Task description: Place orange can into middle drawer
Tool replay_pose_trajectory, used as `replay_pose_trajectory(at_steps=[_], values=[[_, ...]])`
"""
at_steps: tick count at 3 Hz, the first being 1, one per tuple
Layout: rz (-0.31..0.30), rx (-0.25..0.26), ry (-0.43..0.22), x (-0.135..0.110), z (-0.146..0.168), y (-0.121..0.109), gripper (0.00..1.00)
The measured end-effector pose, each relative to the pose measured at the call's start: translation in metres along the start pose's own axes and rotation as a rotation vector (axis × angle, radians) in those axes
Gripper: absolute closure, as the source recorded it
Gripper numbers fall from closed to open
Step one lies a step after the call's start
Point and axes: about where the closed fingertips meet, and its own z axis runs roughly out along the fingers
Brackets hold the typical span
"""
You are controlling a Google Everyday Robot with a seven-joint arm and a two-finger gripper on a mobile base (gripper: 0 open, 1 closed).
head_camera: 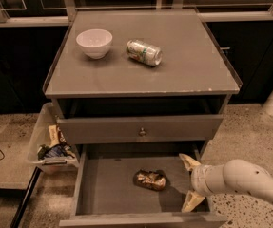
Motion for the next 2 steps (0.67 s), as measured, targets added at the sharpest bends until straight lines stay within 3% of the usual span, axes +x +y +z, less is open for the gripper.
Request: replay_pose_trajectory(at_steps=[1,2], values=[[-0.064,0.068,0.025,-0.0169,-0.0548,-0.0005,0.00],[-0.062,0.076,0.032,-0.0146,-0.0589,-0.0014,0.00]])
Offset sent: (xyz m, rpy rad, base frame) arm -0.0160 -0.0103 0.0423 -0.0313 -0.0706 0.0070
